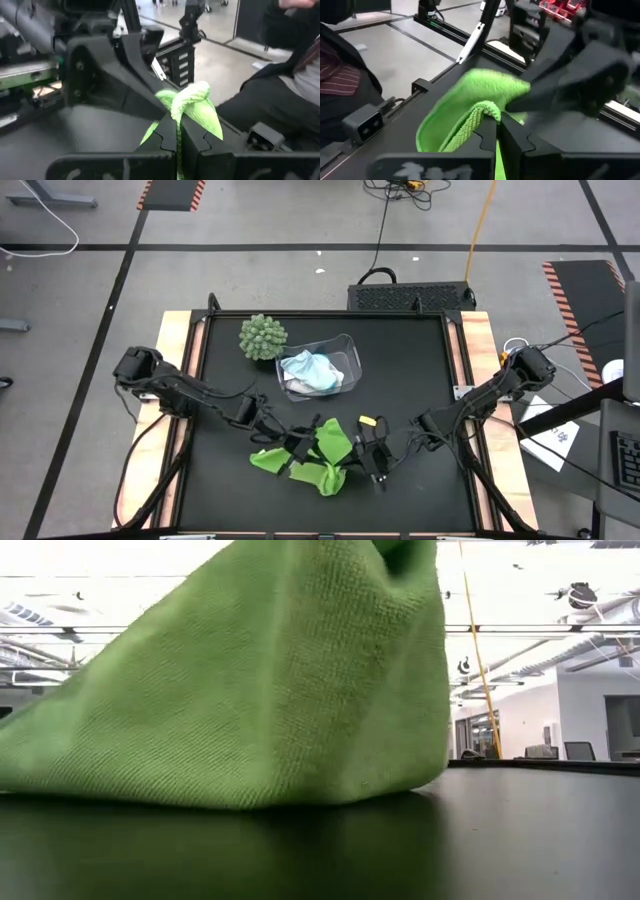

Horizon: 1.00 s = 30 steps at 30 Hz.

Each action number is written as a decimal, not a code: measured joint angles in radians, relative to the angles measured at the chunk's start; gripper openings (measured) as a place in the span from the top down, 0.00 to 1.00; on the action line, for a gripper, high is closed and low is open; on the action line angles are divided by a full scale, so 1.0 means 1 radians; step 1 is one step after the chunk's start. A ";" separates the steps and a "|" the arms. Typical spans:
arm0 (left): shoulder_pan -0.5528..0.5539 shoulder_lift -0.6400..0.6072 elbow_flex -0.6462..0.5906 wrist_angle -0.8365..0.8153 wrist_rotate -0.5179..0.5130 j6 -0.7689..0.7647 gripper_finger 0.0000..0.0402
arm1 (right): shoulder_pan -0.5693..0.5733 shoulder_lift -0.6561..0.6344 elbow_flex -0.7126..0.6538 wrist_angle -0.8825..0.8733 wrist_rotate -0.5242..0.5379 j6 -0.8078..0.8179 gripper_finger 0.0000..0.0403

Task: Fold microfiber towels
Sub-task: Fold the green towel

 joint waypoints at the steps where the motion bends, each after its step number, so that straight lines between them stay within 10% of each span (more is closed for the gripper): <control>1: 0.000 0.003 0.004 -0.012 0.007 0.000 1.00 | 0.000 0.000 0.000 -0.001 0.000 0.000 1.00; 16: 0.000 0.097 0.128 -0.048 -0.001 -0.030 0.96 | -0.004 0.000 -0.002 -0.029 0.007 0.002 1.00; 30: -0.057 0.096 0.128 -0.080 -0.172 -0.019 0.61 | 0.021 0.000 -0.002 -0.039 0.023 -0.003 1.00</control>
